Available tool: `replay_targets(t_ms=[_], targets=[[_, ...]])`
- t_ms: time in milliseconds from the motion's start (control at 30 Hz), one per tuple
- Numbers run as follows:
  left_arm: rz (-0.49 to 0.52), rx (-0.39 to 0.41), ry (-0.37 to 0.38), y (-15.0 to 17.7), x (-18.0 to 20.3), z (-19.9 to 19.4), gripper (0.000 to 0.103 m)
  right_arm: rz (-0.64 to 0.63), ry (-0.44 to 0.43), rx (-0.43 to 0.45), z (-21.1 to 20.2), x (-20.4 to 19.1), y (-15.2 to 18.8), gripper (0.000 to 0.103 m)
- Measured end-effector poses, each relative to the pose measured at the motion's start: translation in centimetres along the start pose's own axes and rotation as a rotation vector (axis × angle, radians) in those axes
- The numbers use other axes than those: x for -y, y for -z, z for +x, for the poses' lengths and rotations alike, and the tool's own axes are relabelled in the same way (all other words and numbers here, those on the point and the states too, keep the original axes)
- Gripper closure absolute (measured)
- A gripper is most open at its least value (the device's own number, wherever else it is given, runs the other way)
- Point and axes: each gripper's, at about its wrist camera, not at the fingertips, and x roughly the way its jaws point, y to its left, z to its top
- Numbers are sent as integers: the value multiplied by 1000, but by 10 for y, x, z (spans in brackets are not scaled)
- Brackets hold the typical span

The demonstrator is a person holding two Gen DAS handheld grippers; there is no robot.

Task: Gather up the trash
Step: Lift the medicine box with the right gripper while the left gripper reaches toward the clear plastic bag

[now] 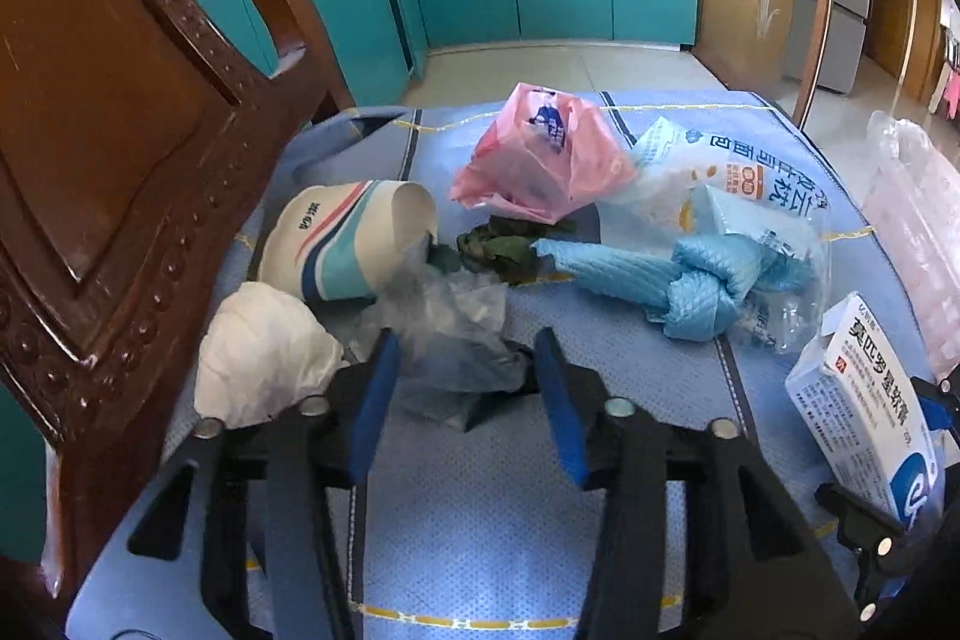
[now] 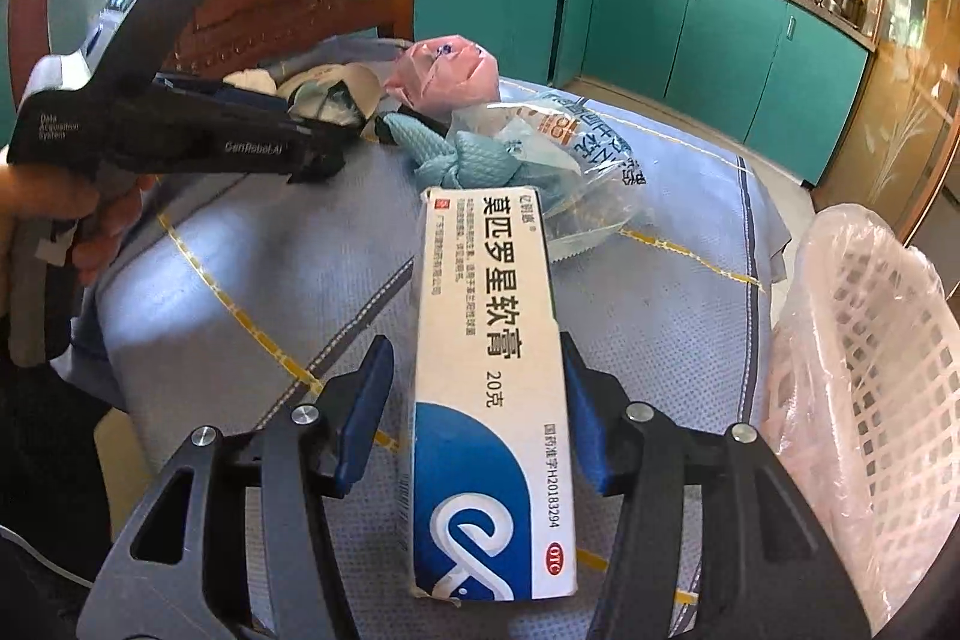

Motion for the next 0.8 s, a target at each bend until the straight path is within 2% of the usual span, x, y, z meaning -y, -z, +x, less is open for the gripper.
replay_targets(t_ms=[100,167,200,267,400,500,733,800], targets=[[2,6,3,0,-1,0,63,-17,11,-1,2,-3,0,49],[14,17,0,2,0,-4,69,-17,13,3,2,-4,1,51],[21,21,2,4,0,-6,74,-14,8,7,1,-3,0,55],[41,25,20,5,3,-8,93,-5,-2,19,-1,-3,-1,65],[45,34,54,8,5,-16,94,3,-22,37,-4,-2,-1,69],[-5,53,110,8,-5,-28,95,5,-44,49,-7,-3,-2,70],[-50,111,244,12,-13,-65,95,29,-64,79,-14,-1,-3,70],[-44,102,252,13,-12,-64,95,35,-67,79,-15,0,-3,70]])
